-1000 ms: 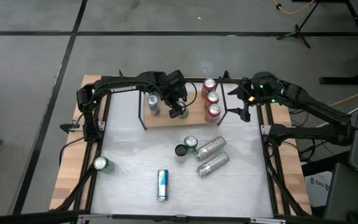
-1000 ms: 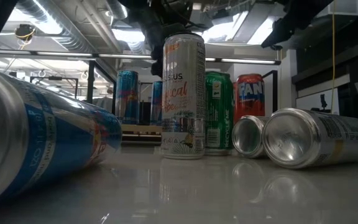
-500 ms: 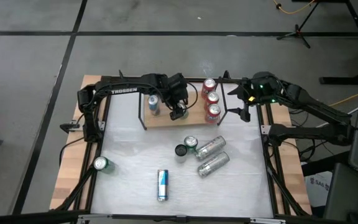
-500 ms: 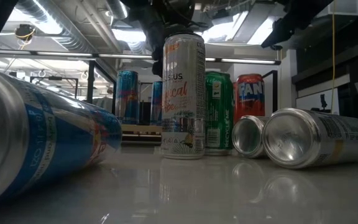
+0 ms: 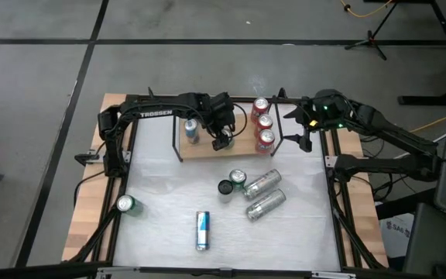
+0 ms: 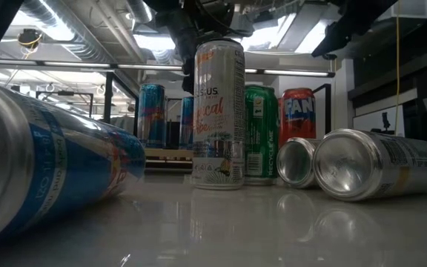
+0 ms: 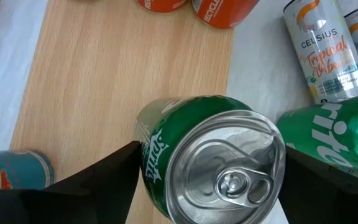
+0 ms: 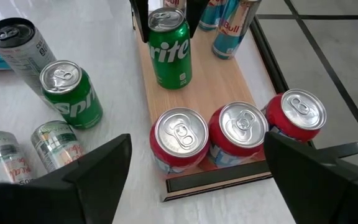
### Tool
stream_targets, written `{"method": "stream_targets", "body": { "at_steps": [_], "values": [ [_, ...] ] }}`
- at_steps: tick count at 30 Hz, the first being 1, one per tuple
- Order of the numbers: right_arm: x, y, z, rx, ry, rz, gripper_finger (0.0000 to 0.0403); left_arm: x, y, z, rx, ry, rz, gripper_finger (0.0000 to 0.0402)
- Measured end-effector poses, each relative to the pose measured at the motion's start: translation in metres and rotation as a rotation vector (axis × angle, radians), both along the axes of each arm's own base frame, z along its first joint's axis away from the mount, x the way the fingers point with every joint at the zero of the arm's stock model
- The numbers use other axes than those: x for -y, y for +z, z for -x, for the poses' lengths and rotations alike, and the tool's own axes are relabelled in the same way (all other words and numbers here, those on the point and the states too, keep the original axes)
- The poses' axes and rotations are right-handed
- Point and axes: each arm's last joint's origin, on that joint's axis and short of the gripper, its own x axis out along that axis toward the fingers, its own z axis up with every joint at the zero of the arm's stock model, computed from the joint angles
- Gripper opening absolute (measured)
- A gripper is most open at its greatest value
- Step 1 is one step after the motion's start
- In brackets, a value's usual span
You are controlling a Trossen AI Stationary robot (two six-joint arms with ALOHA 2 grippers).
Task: Sort soda cans
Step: Put the green soda can on the shelf
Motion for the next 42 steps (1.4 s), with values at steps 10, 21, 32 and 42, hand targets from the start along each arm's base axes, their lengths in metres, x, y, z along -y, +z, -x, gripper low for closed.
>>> {"method": "stream_targets", "body": {
  "at_steps": [10, 21, 32, 42],
  "values": [
    [0.0, 0.0, 0.0, 0.0, 0.0, 0.0, 0.0356, 0.0, 0.0, 0.0, 0.0, -0.006, -0.003, 0.0308],
    [0.0, 0.0, 0.0, 0.0, 0.0, 0.0, 0.0356, 0.0, 0.0, -0.001, 0.008, -0.01, -0.008, 0.0348],
    [0.0, 0.0, 0.0, 0.0, 0.0, 0.0, 0.0356, -0.001, 0.002, -0.003, 0.037, 0.001, -0.011, 0.0354],
    [0.001, 0.002, -0.001, 0.02, -0.002, 0.008, 0.0356, 0.002, 0.035, 0.013, 0.123, 0.008, -0.046, 0.0355]
  ]
}}
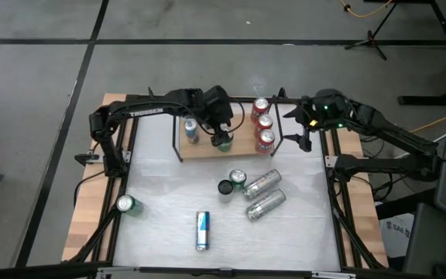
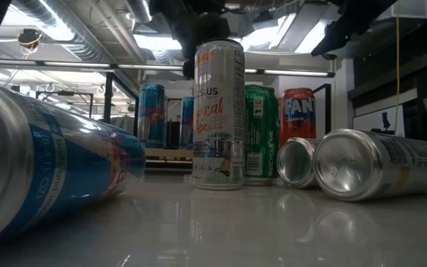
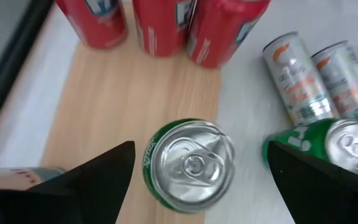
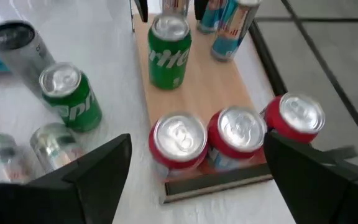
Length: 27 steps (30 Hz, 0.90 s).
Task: Sort soda cans
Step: Put the green soda can on the shelf
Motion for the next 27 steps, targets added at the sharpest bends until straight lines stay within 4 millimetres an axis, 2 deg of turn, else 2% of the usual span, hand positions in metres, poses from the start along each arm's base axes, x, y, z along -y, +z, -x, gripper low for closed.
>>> {"method": "stream_targets", "body": {
  "at_steps": [7, 12, 19, 27],
  "values": [
    [0.009, 0.014, -0.018, 0.195, -0.05, 0.004, 0.0356, 0.006, 0.035, 0.024, 0.074, 0.016, -0.04, 0.0355],
    [0.019, 0.015, -0.041, 0.187, -0.028, -0.022, 0.0356, 0.012, 0.06, 0.046, 0.11, 0.047, -0.095, 0.0355],
    [0.018, 0.009, -0.098, 0.123, 0.066, -0.049, 0.0356, 0.023, 0.095, 0.085, 0.162, 0.108, -0.182, 0.0355],
    [0.013, -0.011, -0.158, 0.044, 0.144, -0.041, 0.0356, 0.035, 0.118, 0.125, 0.167, 0.153, -0.232, 0.0355]
  ]
}}
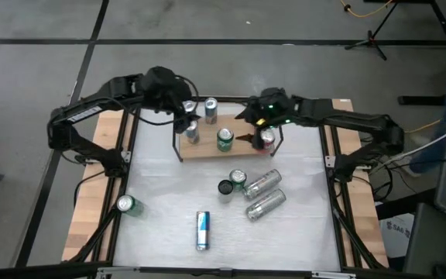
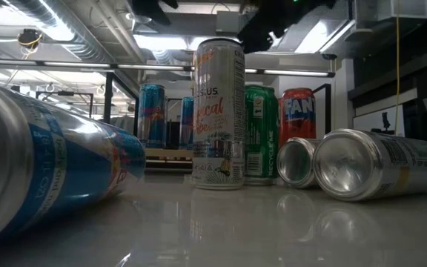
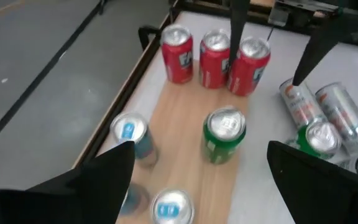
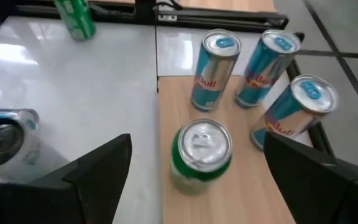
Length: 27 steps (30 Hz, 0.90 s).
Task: Sort soda cans
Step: Put the green soda can on the shelf
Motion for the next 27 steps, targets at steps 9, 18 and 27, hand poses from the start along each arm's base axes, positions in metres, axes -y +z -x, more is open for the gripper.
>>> {"method": "stream_targets", "body": {
  "at_steps": [9, 18, 27],
  "values": [
    [0.009, -0.034, -0.035, -0.103, -0.023, -0.004, 0.0356, 0.003, 0.004, 0.008, 0.001, -0.001, -0.007, 0.0355],
    [0.012, -0.056, -0.049, -0.138, 0.002, -0.035, 0.0356, 0.003, 0.004, 0.008, 0.0, -0.003, -0.007, 0.0355],
    [0.015, -0.069, -0.057, -0.163, -0.032, -0.013, 0.0356, 0.003, 0.004, 0.008, 0.0, -0.003, -0.006, 0.0355]
  ]
}}
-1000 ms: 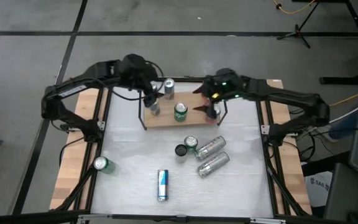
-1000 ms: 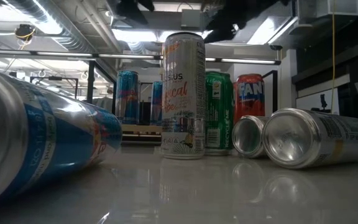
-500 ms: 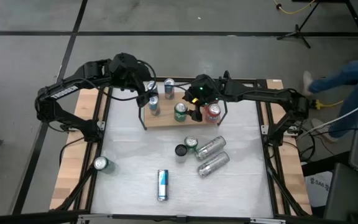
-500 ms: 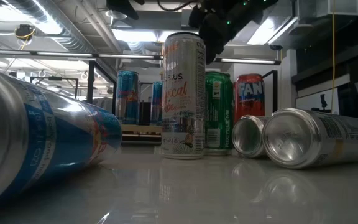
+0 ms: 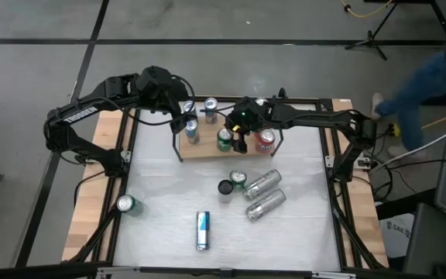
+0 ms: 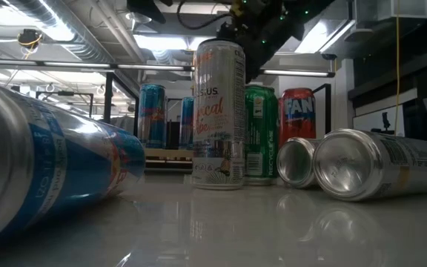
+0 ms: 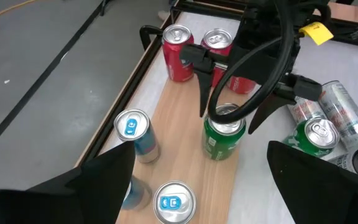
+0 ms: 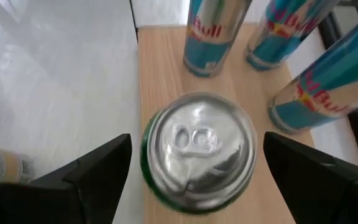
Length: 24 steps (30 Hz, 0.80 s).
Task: Sort soda cans
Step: Put the green soda can on the shelf
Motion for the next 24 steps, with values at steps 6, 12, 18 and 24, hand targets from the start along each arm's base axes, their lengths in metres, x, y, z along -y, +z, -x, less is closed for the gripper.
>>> {"method": "stream_targets", "body": {
  "at_steps": [6, 12, 18, 24],
  "values": [
    [0.0003, -0.0033, -0.0015, -0.007, -0.001, -0.008, 0.0337, 0.0, 0.0, 0.0, 0.0, 0.0, 0.0, 0.0355],
    [0.0012, -0.0039, -0.0016, -0.014, -0.021, 0.009, 0.0287, 0.0, 0.0, 0.0, 0.0, 0.0, 0.0, 0.0355],
    [0.0013, -0.0033, -0.0015, -0.012, -0.023, 0.01, 0.0268, 0.0, 0.0, 0.0, 0.0, 0.0, 0.0, 0.0355],
    [0.0044, -0.0034, -0.0006, -0.014, -0.039, 0.016, 0.0269, 0.0, 0.0, 0.0, 0.001, 0.0, 0.0, 0.0355]
  ]
}}
